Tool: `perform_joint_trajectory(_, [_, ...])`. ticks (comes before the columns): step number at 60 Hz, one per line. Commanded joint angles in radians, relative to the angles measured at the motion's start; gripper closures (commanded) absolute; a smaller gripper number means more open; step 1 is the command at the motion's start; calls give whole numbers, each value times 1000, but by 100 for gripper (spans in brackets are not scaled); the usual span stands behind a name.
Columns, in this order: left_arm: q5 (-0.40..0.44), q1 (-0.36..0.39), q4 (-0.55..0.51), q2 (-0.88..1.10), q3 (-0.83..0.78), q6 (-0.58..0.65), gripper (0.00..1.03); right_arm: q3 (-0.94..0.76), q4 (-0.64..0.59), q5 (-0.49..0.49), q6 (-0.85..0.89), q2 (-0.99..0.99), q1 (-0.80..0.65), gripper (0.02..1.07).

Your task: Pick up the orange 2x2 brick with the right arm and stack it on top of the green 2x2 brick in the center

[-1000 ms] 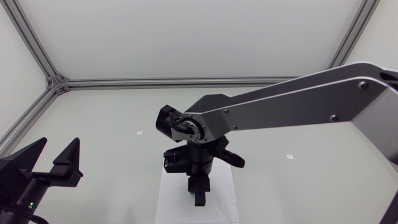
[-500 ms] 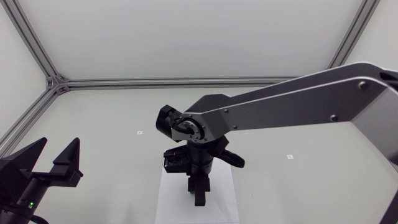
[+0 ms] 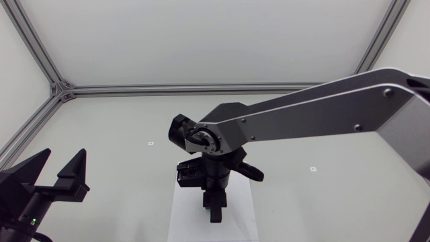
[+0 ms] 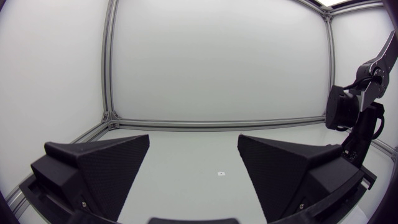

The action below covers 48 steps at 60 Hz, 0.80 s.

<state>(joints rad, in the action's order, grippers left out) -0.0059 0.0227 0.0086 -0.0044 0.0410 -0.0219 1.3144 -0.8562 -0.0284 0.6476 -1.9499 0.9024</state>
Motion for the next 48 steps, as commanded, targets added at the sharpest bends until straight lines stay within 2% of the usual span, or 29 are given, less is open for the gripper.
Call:
perform_joint_trajectory(1, [4, -3, -15, -8, -41, 13, 4, -20, 9, 5, 0, -30, 0, 95])
perform_joint_trajectory(4, [4, -3, -13, -8, -41, 13, 4, -23, 9, 7, -2, -29, 1, 90])
perform_joint_trajectory(9, [4, -3, -15, -8, -41, 13, 4, -23, 9, 10, -6, -24, 3, 76])
perform_joint_trajectory(18, [4, -3, -13, -8, -41, 13, 4, -24, 11, 13, -9, -24, 4, 62])
perform_joint_trajectory(30, [4, -3, -15, -8, -41, 13, 4, -23, 13, 13, -12, -23, 4, 59])
perform_joint_trajectory(35, [4, -3, -13, -8, -41, 13, 4, -23, 13, 13, -12, -21, 3, 53])
perform_joint_trajectory(48, [4, -3, -15, -8, -41, 13, 4, -26, 13, 12, -14, -17, 3, 53])
